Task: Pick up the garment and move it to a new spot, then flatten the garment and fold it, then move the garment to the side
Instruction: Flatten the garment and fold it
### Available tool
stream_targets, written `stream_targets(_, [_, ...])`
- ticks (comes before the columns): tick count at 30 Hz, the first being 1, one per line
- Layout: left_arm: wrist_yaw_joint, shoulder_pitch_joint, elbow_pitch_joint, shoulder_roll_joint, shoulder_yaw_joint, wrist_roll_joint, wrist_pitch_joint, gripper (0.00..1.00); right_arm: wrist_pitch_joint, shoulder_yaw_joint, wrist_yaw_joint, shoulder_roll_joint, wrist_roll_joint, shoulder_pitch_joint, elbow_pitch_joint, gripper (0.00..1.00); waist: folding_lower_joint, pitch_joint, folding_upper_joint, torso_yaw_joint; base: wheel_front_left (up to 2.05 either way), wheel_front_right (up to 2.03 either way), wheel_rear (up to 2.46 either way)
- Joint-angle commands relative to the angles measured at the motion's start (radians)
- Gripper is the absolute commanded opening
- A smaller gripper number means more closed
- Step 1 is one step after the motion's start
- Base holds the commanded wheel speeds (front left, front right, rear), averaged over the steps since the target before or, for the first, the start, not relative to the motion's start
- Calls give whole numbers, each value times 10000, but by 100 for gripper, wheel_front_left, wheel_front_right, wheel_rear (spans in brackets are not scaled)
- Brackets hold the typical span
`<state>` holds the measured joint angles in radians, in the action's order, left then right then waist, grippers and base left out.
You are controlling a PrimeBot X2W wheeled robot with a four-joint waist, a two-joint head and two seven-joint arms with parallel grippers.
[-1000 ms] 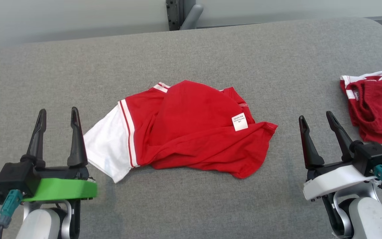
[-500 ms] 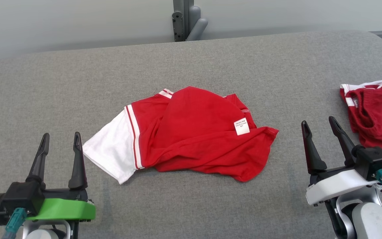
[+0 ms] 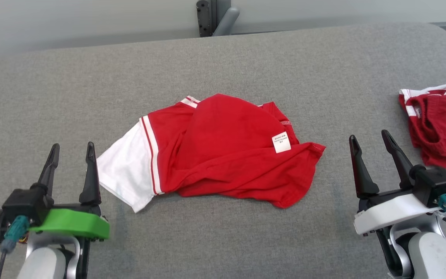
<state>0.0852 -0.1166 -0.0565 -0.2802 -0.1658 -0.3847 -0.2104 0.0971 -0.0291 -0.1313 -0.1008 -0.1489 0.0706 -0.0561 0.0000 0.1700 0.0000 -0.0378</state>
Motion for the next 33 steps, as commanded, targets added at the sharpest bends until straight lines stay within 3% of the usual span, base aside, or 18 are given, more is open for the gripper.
stream_targets(1, [-193, -415, -509, -55, -30, -248, 293, 100, 42, -61, 11, 13, -20, 213, -30, 100, 0, 517, 0, -149, 0, 0, 0])
stream_targets(11, [-1029, -1801, -3752, -67, 170, -1280, 1049, 100, 360, -242, 11, 126, -134, 629, 341, 100, 0, 1463, 0, -665, 0, 0, 0])
stream_targets(23, [-1217, -2025, -5481, 93, 323, -1812, 1122, 100, 570, -215, 11, 187, -156, 822, 662, 100, 0, 1660, 0, -862, 0, 0, 0])
stream_targets(24, [-1251, -2007, -5583, 132, 324, -1900, 1189, 96, 575, -204, 11, 177, -148, 820, 678, 100, 0, 1662, 0, -890, 0, 0, 0])
stream_targets(26, [-1329, -1899, -5696, 171, 266, -1960, 1246, 0, 580, -185, 11, 147, -165, 797, 706, 100, 0, 1662, 0, -931, 0, 0, 0])
stream_targets(33, [-1398, -1700, -5575, 403, 107, -2045, 1080, 0, 408, -615, 11, -41, -409, 757, 895, 100, 0, 1853, 0, -758, 0, 0, 0])
